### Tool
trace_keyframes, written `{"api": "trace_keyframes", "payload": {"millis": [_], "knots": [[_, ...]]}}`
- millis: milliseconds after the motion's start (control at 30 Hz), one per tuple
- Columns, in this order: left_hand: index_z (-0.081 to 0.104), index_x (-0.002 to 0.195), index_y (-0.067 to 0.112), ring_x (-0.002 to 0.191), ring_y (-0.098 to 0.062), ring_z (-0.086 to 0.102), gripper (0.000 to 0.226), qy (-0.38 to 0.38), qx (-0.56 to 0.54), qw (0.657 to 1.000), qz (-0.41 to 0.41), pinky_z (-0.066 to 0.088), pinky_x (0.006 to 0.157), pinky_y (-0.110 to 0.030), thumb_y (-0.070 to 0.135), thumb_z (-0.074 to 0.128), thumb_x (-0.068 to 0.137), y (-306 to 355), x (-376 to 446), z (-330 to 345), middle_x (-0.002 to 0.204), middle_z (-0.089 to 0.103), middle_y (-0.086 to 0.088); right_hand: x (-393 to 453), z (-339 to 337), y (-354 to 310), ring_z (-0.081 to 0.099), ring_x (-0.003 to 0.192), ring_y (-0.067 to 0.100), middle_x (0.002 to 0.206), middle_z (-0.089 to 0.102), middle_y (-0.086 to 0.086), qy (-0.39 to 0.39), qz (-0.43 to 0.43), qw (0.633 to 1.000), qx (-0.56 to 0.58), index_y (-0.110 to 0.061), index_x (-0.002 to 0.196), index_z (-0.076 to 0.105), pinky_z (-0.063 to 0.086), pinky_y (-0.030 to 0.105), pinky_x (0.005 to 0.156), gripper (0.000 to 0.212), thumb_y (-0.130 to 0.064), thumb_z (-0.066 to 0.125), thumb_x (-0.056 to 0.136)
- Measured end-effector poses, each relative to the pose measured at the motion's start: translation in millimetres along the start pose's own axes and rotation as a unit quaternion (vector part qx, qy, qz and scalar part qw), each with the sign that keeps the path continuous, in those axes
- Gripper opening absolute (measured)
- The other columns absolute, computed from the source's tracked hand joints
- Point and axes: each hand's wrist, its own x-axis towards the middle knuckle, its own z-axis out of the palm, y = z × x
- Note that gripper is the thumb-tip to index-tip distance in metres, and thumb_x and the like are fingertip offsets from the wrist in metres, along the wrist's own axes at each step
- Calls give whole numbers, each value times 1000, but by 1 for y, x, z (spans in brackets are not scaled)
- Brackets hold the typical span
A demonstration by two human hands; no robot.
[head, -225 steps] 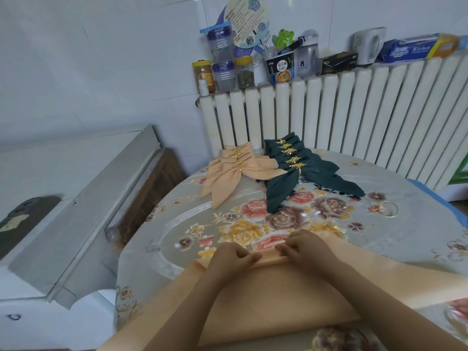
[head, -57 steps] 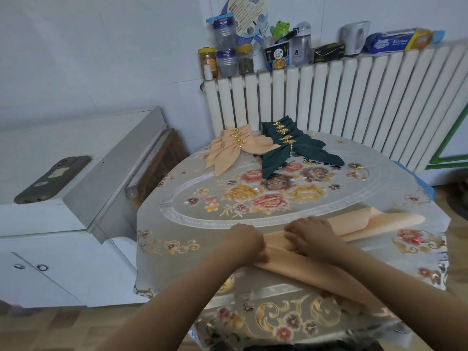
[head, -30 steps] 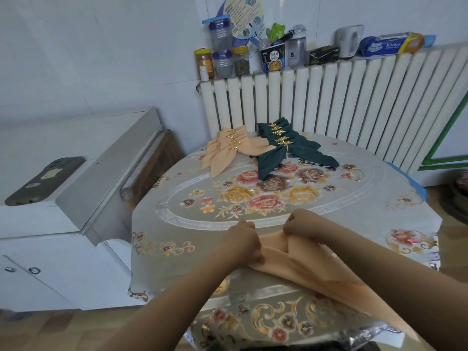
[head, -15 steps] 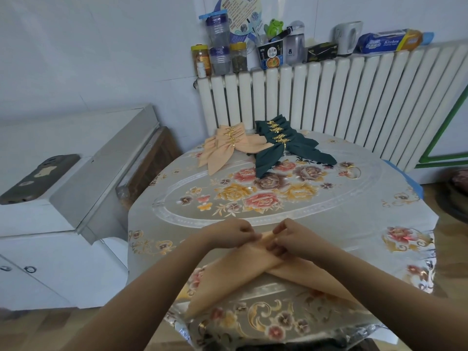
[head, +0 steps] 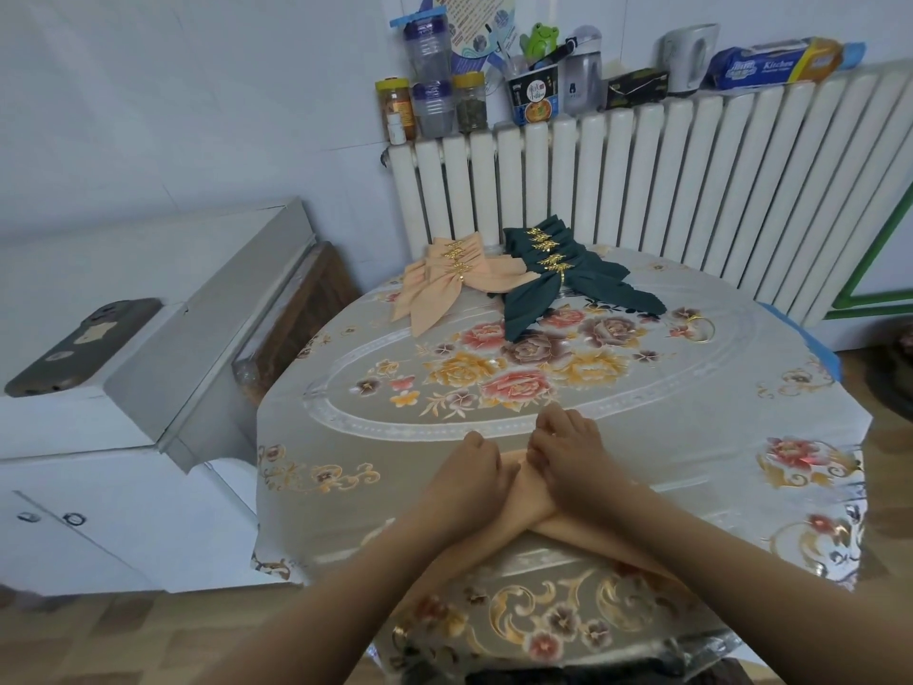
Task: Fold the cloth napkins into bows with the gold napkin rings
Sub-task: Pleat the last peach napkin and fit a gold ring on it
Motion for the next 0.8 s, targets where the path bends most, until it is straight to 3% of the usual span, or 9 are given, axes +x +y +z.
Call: {"api": "trace_keyframes", "payload": {"millis": [100,200,300,367,501,534,601,667,801], "knots": [[60,97,-6,94,-28,49,30,73,0,995,62,40,87,-31,18,43,98,-4,-4,14,106,55,-17,-8,7,-3,39,82,17,89,56,2,90,-2,996,0,-20,81,53,29,30,75,16,-31,42,79],[59,93,-4,94,-25,48,25,74,-29,995,55,32,84,-21,18,47,96,-14,-1,19,107,51,-16,-12,5,-1,44,84,18,90,57,0,124,-60,991,4,-23,88,55,28,28,76,14,-28,47,78],[55,95,0,94,-24,47,17,65,-24,995,72,28,79,-18,15,48,95,-21,-1,18,105,50,-14,-21,0,6,55,83,18,89,63,-3,84,-141,986,18,-21,89,66,31,27,79,22,-33,48,87],[55,102,1,97,-24,48,18,74,-2,993,86,31,83,-19,14,45,95,-21,-3,18,107,52,-12,-29,-5,11,56,95,14,101,65,-6,39,-144,988,26,-25,103,68,31,26,88,36,-45,41,92],[69,94,3,87,-25,59,37,55,75,986,138,42,85,-27,21,40,81,-14,-4,26,95,67,-11,-40,-9,19,51,121,16,128,60,-3,-53,-148,987,10,-25,130,55,23,30,104,60,-61,25,93],[67,105,0,99,-29,59,47,29,109,982,150,37,96,-30,28,35,86,-12,-8,29,107,67,-16,-42,-9,19,49,126,18,133,57,0,-65,-155,986,0,-22,134,51,21,32,106,66,-64,24,92],[29,144,-2,140,-30,25,79,-5,136,980,147,5,118,-35,54,8,93,-6,-17,35,151,28,-18,-46,-8,23,41,133,22,141,49,4,-83,-169,982,-31,-15,140,44,18,35,109,78,-71,23,89],[-4,149,6,146,-22,-9,94,-41,155,975,151,-14,116,-34,66,-13,78,-11,-21,38,158,-7,-11,-48,-8,26,39,134,20,143,45,4,-82,-186,978,-56,-14,140,42,24,34,113,83,-75,27,86],[0,151,14,146,-17,-4,72,-51,154,972,167,-12,114,-27,57,4,94,-19,-14,28,159,-2,-7,-43,-10,32,51,124,12,130,58,-4,-4,-218,976,5,-21,129,57,43,33,100,53,-56,43,91]]}}
